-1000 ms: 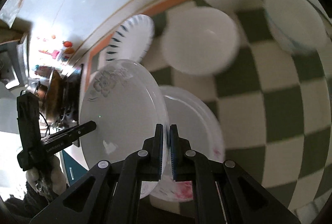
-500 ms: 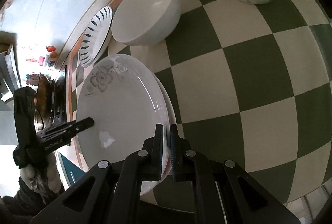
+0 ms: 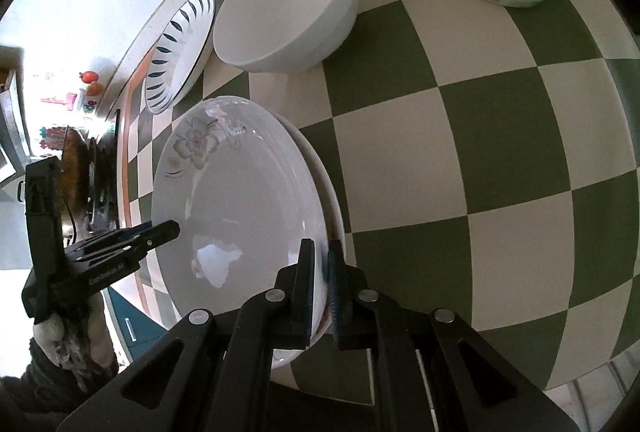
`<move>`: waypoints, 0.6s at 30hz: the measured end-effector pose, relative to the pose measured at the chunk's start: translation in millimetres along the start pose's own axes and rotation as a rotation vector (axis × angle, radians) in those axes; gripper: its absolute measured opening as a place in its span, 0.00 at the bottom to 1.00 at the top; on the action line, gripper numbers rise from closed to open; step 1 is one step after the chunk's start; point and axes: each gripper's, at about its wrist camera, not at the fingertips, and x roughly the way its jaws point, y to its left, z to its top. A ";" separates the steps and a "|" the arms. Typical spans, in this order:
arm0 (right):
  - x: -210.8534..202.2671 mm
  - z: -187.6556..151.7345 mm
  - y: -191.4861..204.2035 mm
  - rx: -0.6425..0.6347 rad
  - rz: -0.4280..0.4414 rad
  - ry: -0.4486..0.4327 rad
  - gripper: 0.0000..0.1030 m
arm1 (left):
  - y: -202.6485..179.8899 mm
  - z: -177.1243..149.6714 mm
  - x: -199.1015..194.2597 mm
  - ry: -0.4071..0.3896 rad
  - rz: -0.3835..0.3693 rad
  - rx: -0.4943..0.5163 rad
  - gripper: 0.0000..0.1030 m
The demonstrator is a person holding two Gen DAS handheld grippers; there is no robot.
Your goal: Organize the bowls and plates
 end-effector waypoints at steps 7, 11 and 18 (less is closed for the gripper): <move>-1.1 4.6 11.7 -0.006 -0.058 0.054 0.19 | 16.3 -2.5 -8.9 0.013 -0.045 -0.026 0.24; -6.3 11.9 14.2 -0.020 -0.100 0.075 0.27 | 27.3 3.4 -21.9 -0.004 -0.061 -0.049 0.25; -56.8 52.8 52.4 -0.063 -0.033 -0.033 0.27 | 78.5 48.6 -75.9 -0.114 -0.116 -0.163 0.26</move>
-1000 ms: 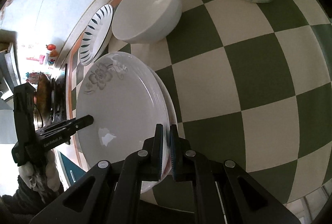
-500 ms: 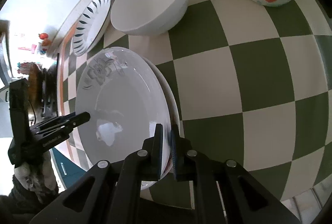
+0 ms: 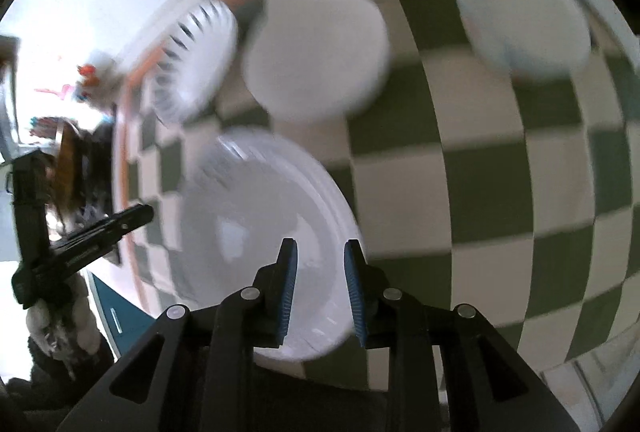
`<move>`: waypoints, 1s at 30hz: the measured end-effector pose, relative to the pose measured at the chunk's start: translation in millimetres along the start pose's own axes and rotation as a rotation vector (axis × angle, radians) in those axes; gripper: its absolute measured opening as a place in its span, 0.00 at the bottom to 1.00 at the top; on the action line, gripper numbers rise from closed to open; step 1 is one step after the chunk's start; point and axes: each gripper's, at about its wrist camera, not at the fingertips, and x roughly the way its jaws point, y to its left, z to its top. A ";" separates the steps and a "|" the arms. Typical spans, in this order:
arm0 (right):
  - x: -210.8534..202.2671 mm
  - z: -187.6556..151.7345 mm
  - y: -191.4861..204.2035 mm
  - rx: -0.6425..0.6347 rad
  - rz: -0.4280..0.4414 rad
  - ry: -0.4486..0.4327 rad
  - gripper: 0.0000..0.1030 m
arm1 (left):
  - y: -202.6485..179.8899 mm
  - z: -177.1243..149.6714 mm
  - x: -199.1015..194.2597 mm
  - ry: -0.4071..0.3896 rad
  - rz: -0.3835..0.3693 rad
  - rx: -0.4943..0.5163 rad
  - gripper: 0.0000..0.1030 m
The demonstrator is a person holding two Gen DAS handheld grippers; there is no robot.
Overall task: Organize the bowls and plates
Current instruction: 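Grasp the striped-rim plate with the left tool, then stack the striped-rim plate onto the plates held by the right tool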
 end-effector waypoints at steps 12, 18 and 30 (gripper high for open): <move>73.8 170.6 89.6 -0.100 0.011 0.014 0.31 | 77.4 107.9 50.5 0.050 -0.005 -0.168 0.26; 127.9 208.6 81.7 -0.047 -0.016 0.084 0.30 | 84.7 121.9 80.3 0.102 -0.023 -0.170 0.25; 147.5 208.7 82.1 -0.100 -0.049 0.086 0.09 | 75.7 127.9 67.3 0.048 0.002 -0.117 0.14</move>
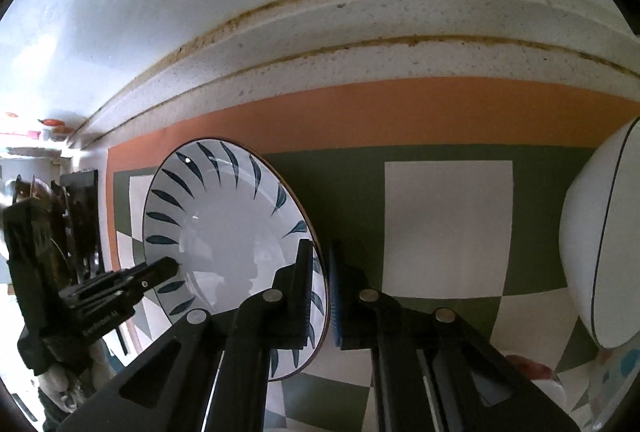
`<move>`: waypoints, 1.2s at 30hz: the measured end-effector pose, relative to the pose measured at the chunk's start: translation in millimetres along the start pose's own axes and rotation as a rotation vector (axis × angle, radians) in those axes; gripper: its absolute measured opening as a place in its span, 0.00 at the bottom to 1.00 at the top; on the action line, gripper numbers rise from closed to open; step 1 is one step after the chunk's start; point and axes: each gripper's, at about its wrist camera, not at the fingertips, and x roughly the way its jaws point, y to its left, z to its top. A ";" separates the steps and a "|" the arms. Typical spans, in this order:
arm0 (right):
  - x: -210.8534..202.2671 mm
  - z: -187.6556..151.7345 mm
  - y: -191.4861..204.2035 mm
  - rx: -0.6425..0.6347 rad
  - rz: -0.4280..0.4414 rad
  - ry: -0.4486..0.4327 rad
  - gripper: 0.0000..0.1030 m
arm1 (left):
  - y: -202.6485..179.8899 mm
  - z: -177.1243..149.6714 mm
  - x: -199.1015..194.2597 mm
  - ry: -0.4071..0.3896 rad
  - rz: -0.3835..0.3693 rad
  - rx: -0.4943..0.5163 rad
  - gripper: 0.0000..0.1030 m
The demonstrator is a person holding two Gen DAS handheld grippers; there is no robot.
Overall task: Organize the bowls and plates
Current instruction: 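Stack the striped-rim plate onto the plates held by the right tool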
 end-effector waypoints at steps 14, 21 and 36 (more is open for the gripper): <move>-81.1 -51.4 6.2 -0.023 0.046 -0.084 0.08 | -43.7 -49.5 -62.0 -0.077 -0.010 0.077 0.14; -115.3 -116.3 -6.5 -0.042 0.053 -0.103 0.08 | -63.6 -93.9 -81.1 -0.084 -0.015 0.128 0.14; -136.3 -227.6 -55.4 0.028 0.065 -0.108 0.08 | -105.5 -171.1 -69.1 -0.028 -0.002 0.242 0.14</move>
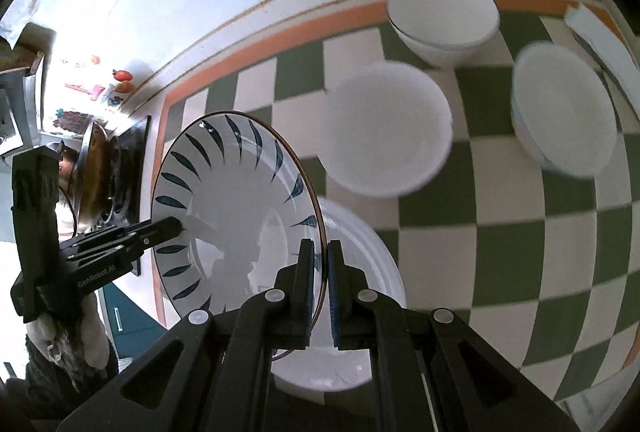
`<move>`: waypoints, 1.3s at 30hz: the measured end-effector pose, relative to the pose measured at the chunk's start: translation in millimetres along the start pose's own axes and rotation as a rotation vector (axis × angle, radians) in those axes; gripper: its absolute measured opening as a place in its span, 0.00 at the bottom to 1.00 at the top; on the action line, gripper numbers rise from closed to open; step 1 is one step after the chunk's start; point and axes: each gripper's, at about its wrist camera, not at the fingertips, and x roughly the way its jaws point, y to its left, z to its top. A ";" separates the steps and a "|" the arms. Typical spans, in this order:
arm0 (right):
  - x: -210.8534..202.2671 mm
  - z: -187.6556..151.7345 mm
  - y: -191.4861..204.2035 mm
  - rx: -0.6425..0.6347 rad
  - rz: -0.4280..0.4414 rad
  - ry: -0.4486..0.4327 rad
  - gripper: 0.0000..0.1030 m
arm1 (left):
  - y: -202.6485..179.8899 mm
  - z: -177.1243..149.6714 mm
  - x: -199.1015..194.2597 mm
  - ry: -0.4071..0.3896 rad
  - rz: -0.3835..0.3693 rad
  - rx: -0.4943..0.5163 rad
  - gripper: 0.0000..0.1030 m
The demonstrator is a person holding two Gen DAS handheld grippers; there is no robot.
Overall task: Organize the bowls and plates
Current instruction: 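Stack the striped-rim plate onto the plates held by the right tool, then lower the plate stack onto the cloth and open both tools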
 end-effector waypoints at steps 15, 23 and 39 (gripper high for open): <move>41.7 -49.1 -35.6 0.045 -0.001 0.096 0.08 | -6.5 -32.3 50.0 0.117 0.037 -0.001 0.16; 55.0 -48.7 -42.7 0.045 -0.014 0.117 0.08 | -9.5 -37.8 63.2 0.134 0.059 -0.017 0.16; 68.1 -41.9 -29.3 -0.014 -0.068 0.140 0.08 | -7.5 -46.8 70.0 0.110 0.088 -0.089 0.18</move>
